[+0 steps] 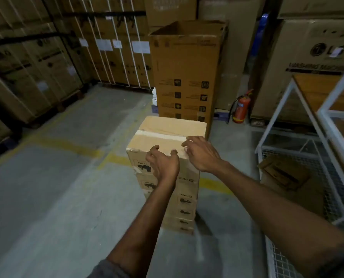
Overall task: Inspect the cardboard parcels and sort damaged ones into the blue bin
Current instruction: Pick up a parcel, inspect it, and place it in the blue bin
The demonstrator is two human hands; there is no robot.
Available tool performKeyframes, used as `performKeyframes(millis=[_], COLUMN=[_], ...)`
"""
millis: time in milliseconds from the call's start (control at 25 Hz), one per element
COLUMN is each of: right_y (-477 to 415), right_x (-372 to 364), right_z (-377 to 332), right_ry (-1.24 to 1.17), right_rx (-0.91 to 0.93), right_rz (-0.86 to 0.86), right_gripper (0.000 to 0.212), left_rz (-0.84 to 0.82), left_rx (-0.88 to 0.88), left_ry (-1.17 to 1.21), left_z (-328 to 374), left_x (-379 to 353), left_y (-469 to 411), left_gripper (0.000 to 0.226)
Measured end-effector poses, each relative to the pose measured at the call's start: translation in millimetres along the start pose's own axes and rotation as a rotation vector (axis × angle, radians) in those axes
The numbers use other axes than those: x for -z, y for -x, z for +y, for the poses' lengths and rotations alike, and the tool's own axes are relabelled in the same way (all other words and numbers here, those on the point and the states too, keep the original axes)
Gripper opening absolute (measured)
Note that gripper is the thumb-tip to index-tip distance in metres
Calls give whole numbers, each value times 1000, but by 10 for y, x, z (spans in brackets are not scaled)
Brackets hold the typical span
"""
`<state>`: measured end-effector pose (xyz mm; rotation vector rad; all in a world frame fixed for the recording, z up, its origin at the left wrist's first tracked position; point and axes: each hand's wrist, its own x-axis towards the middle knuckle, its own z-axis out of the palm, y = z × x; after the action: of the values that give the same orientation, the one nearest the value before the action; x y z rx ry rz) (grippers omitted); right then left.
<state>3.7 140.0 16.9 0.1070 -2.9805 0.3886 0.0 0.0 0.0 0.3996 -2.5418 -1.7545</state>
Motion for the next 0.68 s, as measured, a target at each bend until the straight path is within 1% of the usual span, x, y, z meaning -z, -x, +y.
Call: performKeyframes(millis=[120,200,320,480,600,680], right_y=[-509,-863,-1232,-1517,-1565,-1515], right_x=[-90,-130,-213,-378,-367,-305], right_z=[251,398,530,661,613,535], right_ry=[13,21,45,20,-39,-97], right_rx=[-4,-23,-55,-131,-154,-229], right_rz=[-76,-137,-191,-300,-246,-191], right_gripper=[46,56,70,95,107,114], left_rz=[115,143,167,193,210,238], left_rx=[120,179,177,184,187,233], left_ry=[-21,20,111,185,240,296], left_z=[-55,-110,-134,-168,-175,-148], left_x=[-242,-384,-467,-488,-466,-441], left_y=[-266,-382,-455,-589,-646,-633], left_gripper=[60,67,79,86,94,99])
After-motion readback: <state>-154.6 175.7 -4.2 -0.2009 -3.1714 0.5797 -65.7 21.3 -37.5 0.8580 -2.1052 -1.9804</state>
